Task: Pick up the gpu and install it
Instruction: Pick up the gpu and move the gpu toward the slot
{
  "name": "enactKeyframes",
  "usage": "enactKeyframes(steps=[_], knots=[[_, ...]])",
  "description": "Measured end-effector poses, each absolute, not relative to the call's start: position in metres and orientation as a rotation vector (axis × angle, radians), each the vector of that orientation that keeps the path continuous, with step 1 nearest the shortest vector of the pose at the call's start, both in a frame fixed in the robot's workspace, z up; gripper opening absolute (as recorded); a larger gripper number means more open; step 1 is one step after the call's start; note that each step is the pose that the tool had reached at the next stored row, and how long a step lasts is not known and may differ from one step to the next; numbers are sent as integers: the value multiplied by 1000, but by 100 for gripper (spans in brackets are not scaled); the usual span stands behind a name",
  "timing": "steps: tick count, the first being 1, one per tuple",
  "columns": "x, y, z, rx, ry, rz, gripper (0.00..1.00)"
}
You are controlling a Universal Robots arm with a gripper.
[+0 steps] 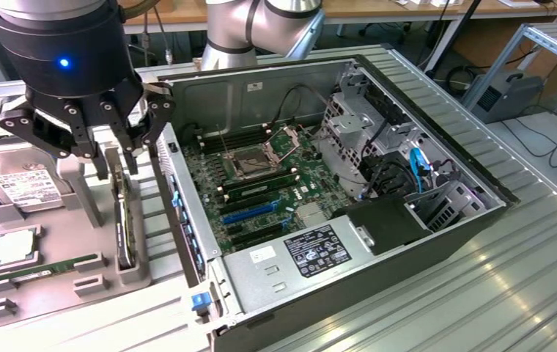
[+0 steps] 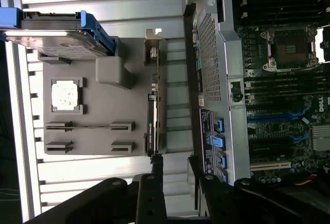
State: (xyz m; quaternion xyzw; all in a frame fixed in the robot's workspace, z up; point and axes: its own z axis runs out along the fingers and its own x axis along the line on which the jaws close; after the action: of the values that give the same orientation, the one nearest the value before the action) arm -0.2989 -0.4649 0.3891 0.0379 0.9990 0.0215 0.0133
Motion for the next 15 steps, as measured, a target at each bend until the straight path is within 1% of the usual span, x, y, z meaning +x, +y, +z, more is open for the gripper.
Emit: enactKeyframes(steps=[1,2,15], knots=[[-299,-465,389,118,3112,67,36],[-299,-465,389,118,3112,67,42],[-299,-465,387,118,3112,67,42]])
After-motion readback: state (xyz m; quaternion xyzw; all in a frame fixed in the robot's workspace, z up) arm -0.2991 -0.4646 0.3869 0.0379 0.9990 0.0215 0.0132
